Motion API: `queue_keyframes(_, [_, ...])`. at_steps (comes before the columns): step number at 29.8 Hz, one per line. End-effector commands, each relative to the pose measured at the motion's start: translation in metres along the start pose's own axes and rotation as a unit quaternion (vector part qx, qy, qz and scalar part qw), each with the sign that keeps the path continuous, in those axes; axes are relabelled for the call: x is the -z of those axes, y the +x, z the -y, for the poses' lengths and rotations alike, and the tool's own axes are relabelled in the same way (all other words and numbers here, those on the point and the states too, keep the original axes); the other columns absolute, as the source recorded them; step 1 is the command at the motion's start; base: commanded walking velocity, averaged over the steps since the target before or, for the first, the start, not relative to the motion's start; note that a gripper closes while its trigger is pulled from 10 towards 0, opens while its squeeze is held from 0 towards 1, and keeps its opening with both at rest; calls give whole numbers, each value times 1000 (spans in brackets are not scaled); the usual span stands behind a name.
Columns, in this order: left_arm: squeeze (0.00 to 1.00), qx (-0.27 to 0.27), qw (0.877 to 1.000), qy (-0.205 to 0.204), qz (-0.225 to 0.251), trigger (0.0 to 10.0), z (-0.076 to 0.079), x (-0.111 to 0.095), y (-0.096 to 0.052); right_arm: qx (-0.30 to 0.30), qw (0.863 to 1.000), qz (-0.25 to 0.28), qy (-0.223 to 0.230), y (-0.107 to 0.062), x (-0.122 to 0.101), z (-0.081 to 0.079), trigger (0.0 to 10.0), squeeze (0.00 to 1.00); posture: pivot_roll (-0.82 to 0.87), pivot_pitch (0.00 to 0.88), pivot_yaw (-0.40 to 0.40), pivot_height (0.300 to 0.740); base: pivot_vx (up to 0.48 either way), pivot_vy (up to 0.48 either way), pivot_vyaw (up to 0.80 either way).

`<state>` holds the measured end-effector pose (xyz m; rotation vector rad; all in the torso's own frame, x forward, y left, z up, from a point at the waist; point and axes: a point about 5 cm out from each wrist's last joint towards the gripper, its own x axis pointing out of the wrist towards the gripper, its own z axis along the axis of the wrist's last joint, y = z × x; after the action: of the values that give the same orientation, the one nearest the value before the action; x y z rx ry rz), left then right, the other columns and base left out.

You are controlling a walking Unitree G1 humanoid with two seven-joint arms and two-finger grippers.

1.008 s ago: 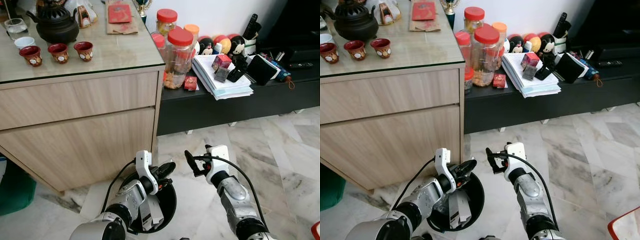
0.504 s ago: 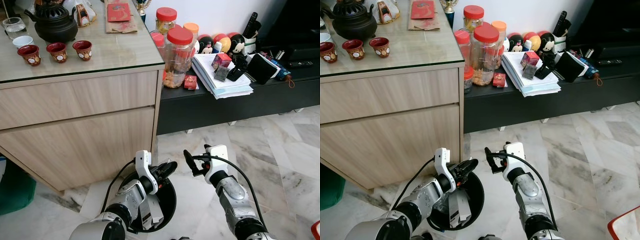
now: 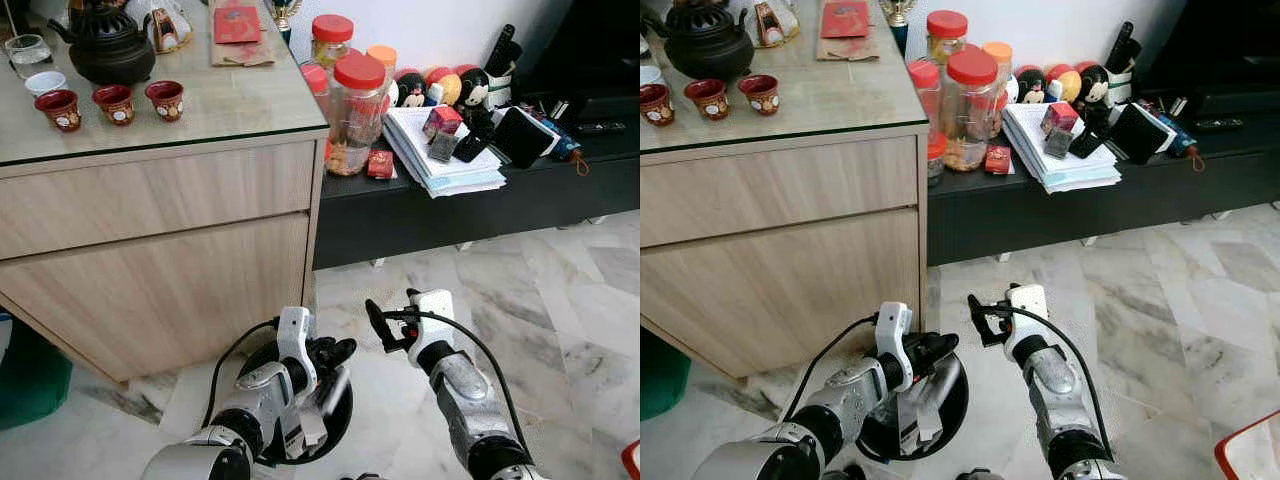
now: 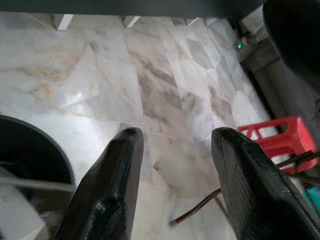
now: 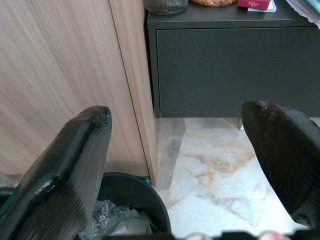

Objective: Picking trash to rubbish bin

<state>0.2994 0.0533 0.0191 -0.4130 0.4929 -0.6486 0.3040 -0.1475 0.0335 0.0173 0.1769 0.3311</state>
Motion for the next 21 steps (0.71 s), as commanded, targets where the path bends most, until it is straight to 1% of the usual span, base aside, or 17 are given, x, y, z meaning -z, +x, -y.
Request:
queue_keyframes(1, [0, -4, 999, 19, -27, 10000, 2, 11, -1, 5, 1000, -2, 2, -3, 3, 1, 10000, 0, -136, 147, -101, 740, 0, 0, 0])
queue_keyframes(5, [0, -11, 999, 30, -33, 10000, 0, 13, -2, 4, 1000, -2, 3, -2, 3, 0, 10000, 0, -132, 147, -101, 740, 0, 0, 0])
queue_keyframes(7, [0, -21, 998, 42, -40, 10000, -2, 13, -3, 4, 1000, -4, 4, -2, 4, 0, 10000, 0, -129, 145, -99, 740, 0, 0, 0])
queue_keyframes(9, [0, -28, 997, 58, -48, 10000, -4, 14, -4, 5, 1000, -5, 5, -2, 5, 0, 10000, 0, -127, 145, -99, 740, 0, 0, 0])
queue_keyframes(11, [0, -56, 992, 93, -64, 10000, -10, 17, -7, 8, 1000, -12, 8, -3, 7, 0, 10000, 0, -123, 141, -92, 740, 0, 0, 0])
queue_keyframes(12, [0, -87, 986, 121, -76, 10000, -17, 19, -11, 10, 1000, -20, 10, -4, 11, 0, 10000, 0, -122, 139, -89, 740, 0, 0, 0])
queue_keyframes(13, [0, -155, 969, 166, -102, 10000, -33, 22, -21, 19, 999, -39, 13, -8, 19, 1, 10000, 0, -118, 133, -84, 740, 0, 0, 0])
queue_keyframes(14, [0, -174, 963, 177, -108, 10000, -38, 23, -24, 23, 999, -45, 15, -10, 22, 2, 10000, 0, -116, 130, -80, 740, 0, 0, 0])
queue_keyframes(15, [0, -213, 956, 173, -102, 10000, -49, 22, -32, 33, 997, -62, 21, -14, 30, 3, 10000, 0, -115, 128, -77, 740, 0, 0, 0])
queue_keyframes(16, [0, -227, 955, 166, -97, 10000, -52, 22, -35, 36, 997, -70, 21, -15, 32, 3, 10000, 0, -113, 122, -70, 740, 0, 0, 0])
queue_keyframes(17, [0, -249, 950, 163, -97, 10000, -59, 22, -41, 42, 996, -81, 22, -18, 37, 4, 10000, 0, -111, 119, -67, 740, 0, 0, 0])
queue_keyframes(20, [0, -313, 928, 177, -99, 10000, -82, 23, -64, 65, 989, -125, 32, -32, 58, 6, 10000, 0, -91, 106, -54, 740, 0, 0, 0])
queue_keyframes(21, [0, -345, 914, 186, -103, 10000, -94, 25, -78, 80, 984, -152, 41, -41, 70, 6, 10000, 0, -81, 95, -45, 740, 0, 0, 0])
